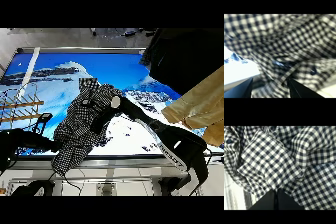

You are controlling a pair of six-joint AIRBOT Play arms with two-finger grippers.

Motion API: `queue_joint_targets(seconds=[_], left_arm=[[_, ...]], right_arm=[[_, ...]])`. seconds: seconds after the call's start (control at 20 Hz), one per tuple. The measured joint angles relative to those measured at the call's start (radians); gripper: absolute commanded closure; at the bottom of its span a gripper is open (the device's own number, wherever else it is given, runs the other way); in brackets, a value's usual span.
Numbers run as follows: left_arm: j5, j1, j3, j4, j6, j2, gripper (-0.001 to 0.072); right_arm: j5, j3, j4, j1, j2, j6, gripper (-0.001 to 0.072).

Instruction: Fold the clothes and pants, and hang the long-sleeved shirts on hangers.

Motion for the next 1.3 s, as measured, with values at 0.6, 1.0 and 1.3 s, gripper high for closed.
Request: queue_joint_targets(seconds=[0.6,1.0,1.3], left_arm=[[-0.224,-0.123,-0.086,0.05,0.051,0.0,0.0412],[-0.258,-0.154,-0.077,0.128,-0.027,0.026,0.0669],[-0.264,-0.155,0.14,0.271,-0.168,0.214,0.067]], right_arm=[[0.01,0.0,0.042,0.0,0.0,0.001,0.0666],[0.086,0.048,0.068,-0.008,0.015,0.013,0.0668],[0.09,0.253,0.009,-0.126,0.15,0.08,0.0669]])
